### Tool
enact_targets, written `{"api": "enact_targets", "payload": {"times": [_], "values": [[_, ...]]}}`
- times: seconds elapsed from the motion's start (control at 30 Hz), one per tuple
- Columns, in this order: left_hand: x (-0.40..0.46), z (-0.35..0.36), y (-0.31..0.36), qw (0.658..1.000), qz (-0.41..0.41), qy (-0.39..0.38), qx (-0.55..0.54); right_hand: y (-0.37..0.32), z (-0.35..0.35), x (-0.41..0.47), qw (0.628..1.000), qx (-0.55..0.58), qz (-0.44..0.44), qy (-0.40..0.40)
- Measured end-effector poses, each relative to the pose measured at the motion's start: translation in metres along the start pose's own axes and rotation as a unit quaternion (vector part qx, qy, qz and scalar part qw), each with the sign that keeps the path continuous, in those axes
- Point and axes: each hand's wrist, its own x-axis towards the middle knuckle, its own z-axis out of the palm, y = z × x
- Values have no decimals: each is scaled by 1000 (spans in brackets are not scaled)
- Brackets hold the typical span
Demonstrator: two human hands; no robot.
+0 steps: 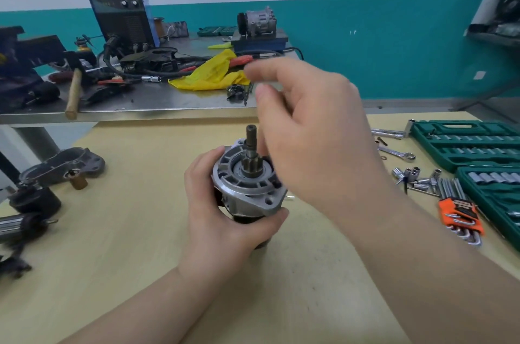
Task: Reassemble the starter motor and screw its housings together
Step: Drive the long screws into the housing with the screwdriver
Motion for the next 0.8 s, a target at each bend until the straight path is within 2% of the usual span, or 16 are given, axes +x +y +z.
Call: {"api": "enact_targets", "payload": {"times": [0.03,0.07,0.13,0.17,0.23,0.37,0.47,0.7,0.8], "values": [[1,-1,-1,1000,-10,-1,-9,2,-4,5,994,93,41,-47],[2,-3,-1,1000,-18,-6,-20,5,-10,9,972,195,81,-105],[6,-6,-1,998,-27,-27,-43,12,-21,17,891,368,139,-227],[8,-7,-1,997,-28,-40,-53,16,-25,19,854,415,147,-277],[11,-9,-2,995,-22,-69,-68,23,-28,21,804,464,145,-341],[13,-12,-1,991,16,-110,-78,28,-22,18,741,535,145,-380],[14,-13,-3,987,33,-128,-88,27,-17,14,737,546,140,-372],[14,-12,-5,991,17,-99,-83,23,-6,2,804,538,136,-215],[15,-14,-5,992,9,-100,-77,26,-8,7,800,531,128,-248]]}}
